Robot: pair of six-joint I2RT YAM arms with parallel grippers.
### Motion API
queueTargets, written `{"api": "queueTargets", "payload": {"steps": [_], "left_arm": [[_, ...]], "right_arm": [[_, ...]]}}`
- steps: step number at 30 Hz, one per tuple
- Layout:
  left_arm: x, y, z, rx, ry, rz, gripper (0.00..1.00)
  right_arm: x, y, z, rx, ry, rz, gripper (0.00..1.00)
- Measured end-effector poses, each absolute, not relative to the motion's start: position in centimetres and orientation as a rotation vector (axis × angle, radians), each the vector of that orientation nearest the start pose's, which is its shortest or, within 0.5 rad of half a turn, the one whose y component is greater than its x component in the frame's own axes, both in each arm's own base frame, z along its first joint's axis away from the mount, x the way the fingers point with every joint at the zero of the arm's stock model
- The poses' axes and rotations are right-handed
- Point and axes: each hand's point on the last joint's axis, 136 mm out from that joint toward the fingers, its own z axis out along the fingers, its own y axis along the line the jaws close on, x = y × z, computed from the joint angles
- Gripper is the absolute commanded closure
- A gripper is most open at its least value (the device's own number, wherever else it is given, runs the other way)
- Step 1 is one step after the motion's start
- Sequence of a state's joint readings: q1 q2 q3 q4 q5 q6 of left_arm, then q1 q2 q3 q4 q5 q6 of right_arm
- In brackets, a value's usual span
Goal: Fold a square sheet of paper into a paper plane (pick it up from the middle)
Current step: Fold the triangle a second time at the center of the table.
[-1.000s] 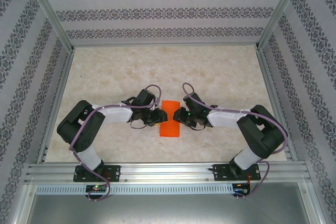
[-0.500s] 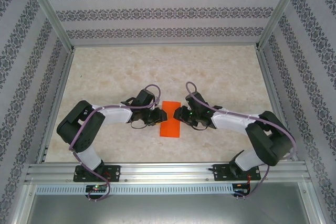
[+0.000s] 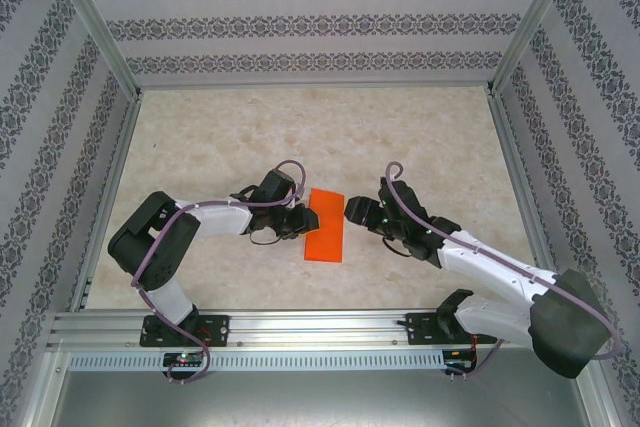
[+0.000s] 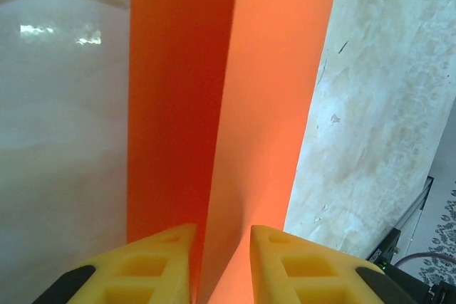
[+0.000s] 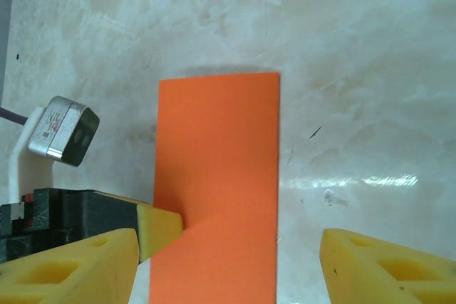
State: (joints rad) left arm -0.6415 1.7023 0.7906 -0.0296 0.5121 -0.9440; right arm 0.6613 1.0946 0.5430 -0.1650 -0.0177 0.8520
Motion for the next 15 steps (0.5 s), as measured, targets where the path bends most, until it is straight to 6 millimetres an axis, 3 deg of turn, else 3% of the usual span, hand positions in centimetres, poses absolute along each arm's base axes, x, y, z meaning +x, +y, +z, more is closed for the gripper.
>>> {"api": "queueTargets", "payload": {"steps": [8,15], "left_arm": [[25.9,-30.0,4.0,-0.186,2.81,-1.195,0.73],[25.9,-30.0,4.0,-0.186,2.81,-1.195,0.75]], "right_arm": [[24.8,21.0,11.1,-0.033,2.35,0.615,0.34],[24.1,21.5,13.0,-0.227,2.168,0.501,0.35]]}}
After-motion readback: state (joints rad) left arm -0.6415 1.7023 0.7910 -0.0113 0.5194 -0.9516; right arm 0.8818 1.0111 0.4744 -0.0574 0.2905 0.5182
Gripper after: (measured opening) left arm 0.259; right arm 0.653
